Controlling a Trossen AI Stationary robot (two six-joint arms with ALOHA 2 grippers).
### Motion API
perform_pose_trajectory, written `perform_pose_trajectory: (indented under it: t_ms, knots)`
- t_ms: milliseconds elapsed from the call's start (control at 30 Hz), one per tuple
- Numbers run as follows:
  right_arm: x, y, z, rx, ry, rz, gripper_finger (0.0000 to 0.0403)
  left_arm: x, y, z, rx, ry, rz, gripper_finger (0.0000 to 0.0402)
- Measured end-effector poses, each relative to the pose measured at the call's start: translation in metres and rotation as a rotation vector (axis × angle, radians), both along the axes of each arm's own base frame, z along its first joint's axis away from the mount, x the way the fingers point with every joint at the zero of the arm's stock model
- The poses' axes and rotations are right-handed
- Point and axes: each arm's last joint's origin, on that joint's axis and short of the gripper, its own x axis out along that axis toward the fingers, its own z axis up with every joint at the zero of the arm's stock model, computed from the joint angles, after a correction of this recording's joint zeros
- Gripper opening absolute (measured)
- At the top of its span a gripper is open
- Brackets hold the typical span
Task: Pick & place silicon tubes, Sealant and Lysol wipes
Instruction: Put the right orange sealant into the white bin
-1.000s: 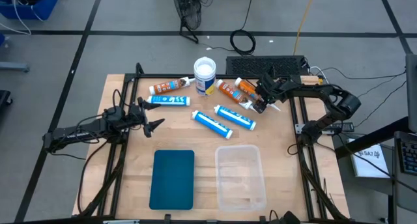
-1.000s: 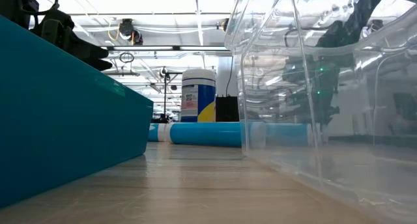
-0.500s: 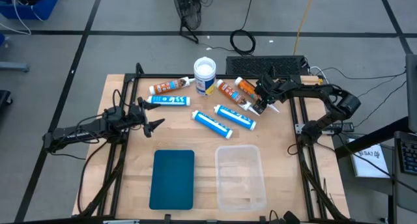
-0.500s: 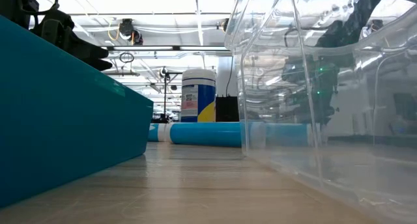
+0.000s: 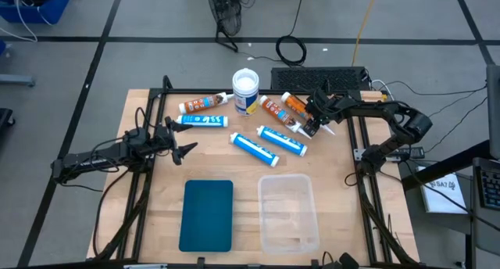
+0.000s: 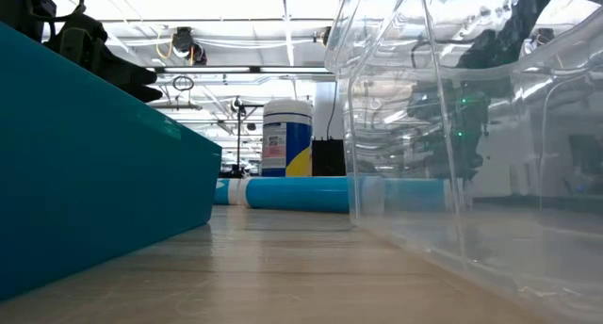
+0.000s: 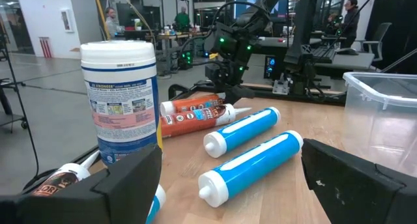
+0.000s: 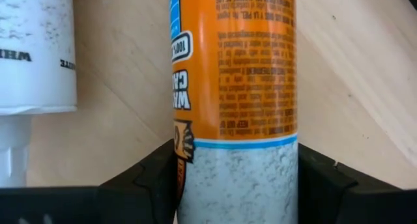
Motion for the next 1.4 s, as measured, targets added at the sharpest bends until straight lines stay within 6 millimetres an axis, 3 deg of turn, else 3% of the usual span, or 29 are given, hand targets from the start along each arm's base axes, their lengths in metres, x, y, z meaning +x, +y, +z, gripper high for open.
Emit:
perform_pose_trajectory:
  t_ms: [900,1400]
  knots:
    - [0.001,-0.001,0.000,-0.010,-0.006,0.007,0.0212,0.000,0.000,0.000,0.000,0.000,0.000,0.0363]
    - [0.012,0.002,0.002,-0.063,-0.045,0.066,0.0212,0.000,0.000,0.000,0.000,0.000,0.000,0.0363]
